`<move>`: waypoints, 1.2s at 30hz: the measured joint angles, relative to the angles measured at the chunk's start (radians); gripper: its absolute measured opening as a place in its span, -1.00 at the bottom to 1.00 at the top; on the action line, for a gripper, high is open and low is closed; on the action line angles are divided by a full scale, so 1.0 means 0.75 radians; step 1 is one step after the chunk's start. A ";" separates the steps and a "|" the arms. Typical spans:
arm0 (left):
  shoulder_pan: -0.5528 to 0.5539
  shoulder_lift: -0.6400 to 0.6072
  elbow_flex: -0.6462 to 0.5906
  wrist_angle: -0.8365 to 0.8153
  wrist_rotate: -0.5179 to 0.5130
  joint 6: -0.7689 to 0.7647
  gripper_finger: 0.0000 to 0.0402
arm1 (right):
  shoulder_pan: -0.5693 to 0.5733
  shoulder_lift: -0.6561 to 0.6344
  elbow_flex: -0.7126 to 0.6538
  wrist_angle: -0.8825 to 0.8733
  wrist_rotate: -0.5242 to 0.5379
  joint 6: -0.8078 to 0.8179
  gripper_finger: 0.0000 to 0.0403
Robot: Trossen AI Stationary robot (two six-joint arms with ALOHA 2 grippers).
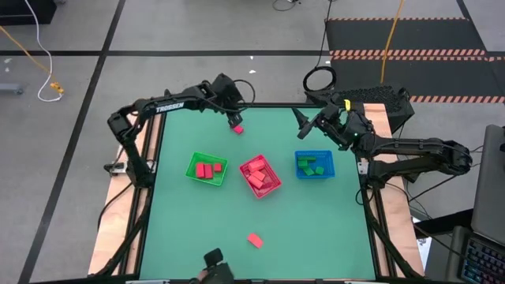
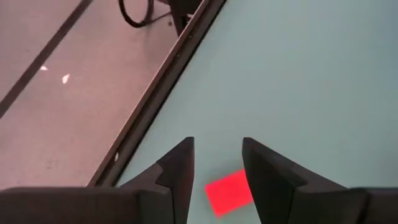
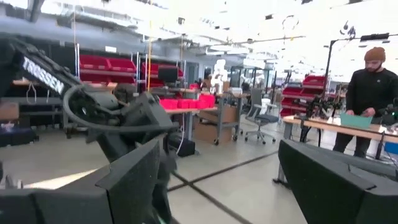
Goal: Sort & place blocks by color
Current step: Put the red block into the green bin
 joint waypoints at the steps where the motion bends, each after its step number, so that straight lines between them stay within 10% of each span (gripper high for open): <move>1: -0.003 0.031 0.038 -0.018 0.001 0.006 -0.30 | 0.000 0.013 0.000 0.030 -0.001 -0.003 0.59; 11: -0.010 0.327 0.377 -0.477 -0.069 0.231 -0.28 | 0.000 0.045 0.001 0.065 0.000 -0.079 0.59; 36: -0.049 0.417 0.367 -0.586 -0.012 0.760 -0.28 | -0.008 0.045 0.001 0.006 0.001 -0.080 0.59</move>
